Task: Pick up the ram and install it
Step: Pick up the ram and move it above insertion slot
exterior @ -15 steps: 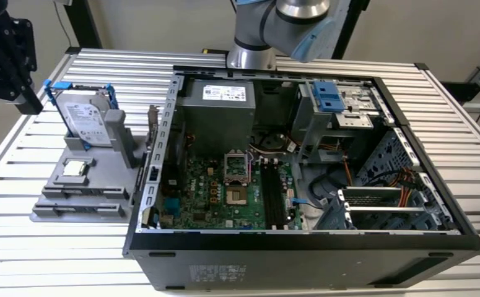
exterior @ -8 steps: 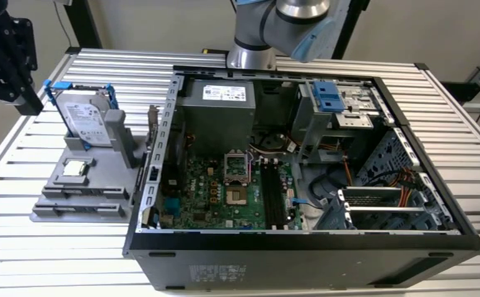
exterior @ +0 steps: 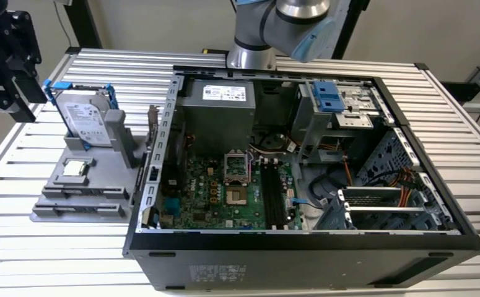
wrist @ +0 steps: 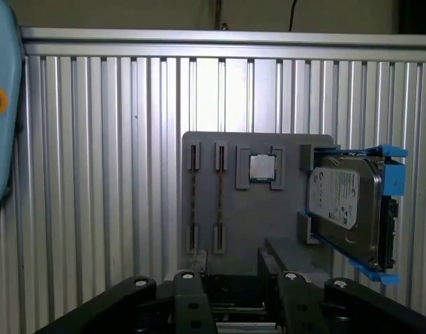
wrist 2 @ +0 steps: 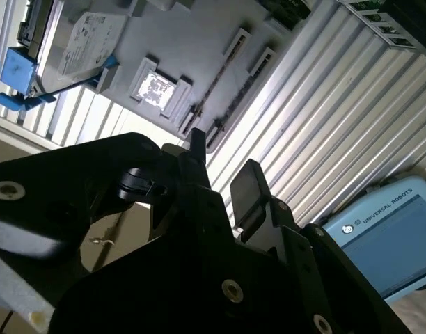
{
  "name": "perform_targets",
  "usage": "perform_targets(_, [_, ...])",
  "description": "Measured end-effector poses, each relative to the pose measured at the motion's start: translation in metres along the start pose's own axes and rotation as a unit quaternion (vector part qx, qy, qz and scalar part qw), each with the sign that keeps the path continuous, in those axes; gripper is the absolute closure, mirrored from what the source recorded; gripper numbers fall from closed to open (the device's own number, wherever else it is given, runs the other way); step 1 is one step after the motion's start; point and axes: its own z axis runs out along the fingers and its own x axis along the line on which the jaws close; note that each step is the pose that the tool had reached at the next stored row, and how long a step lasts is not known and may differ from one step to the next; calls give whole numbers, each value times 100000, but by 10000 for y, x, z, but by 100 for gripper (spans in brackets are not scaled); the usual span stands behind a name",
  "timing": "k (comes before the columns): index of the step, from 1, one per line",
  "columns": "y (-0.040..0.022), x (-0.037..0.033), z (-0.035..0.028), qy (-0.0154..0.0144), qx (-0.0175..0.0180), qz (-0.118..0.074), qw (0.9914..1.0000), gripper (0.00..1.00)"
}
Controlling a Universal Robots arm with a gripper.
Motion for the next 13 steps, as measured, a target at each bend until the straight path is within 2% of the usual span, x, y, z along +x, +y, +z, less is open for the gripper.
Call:
perform_targets(4, [0, 0, 9, 5, -8, -113, 100000, 0])
perform_targets(5, [-1, 2, 56, 0, -29, -920, 99996, 0])
perform_targets(6, [-2, 3, 78, 38, -42, -1245, 99992, 0])
perform_targets(13, [-2, 3, 81, 123, -51, -1307, 99991, 0])
